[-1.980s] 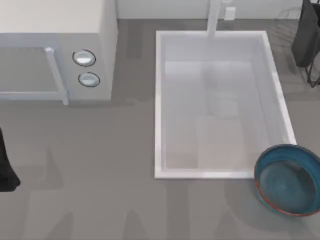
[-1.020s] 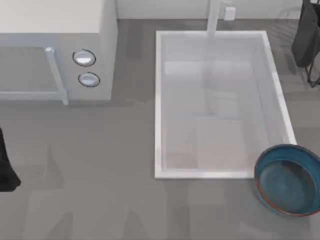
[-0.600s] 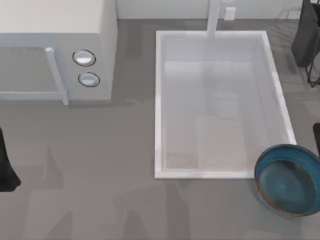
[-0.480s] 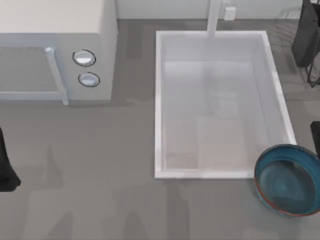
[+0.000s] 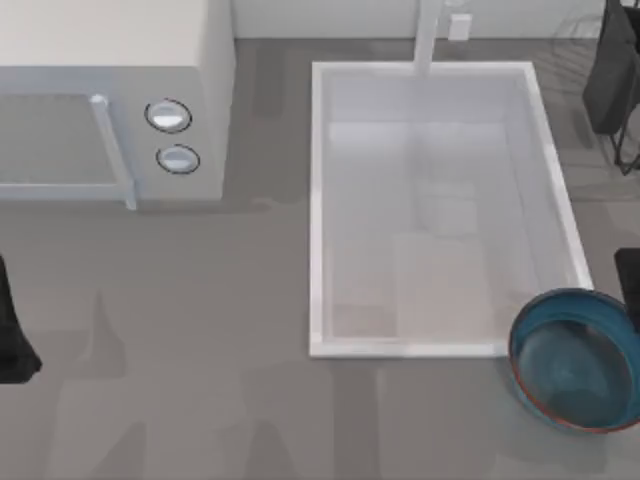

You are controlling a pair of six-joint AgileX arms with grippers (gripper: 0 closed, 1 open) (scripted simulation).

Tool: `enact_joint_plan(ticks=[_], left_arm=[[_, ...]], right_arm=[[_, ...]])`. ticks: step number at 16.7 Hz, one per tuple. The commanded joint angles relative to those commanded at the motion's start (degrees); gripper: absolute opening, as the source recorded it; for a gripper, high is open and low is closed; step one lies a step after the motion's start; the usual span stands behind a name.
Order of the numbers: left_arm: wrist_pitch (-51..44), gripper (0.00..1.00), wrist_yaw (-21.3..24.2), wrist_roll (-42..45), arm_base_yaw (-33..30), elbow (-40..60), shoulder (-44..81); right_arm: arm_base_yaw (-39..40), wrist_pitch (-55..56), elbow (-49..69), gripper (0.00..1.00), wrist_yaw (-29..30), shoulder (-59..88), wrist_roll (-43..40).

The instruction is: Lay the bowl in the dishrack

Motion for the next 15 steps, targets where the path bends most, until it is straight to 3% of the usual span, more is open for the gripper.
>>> enact_joint_plan(ticks=[7, 13, 15], left_arm=[[0.0, 1.0, 0.0, 0.0, 0.0, 0.0, 0.0], [0.0, 1.0, 0.0, 0.0, 0.0, 0.0, 0.0], [0.0, 1.0, 0.0, 0.0, 0.0, 0.0, 0.0]], right_arm=[[0.0, 19.3, -10.9, 1.0, 0.0, 7.7, 0.1], [0.0, 22.6, -13.1, 1.0, 0.0, 9.3, 0.1], [0.0, 22.6, -13.1, 0.85, 0.0, 9.3, 0.1]])
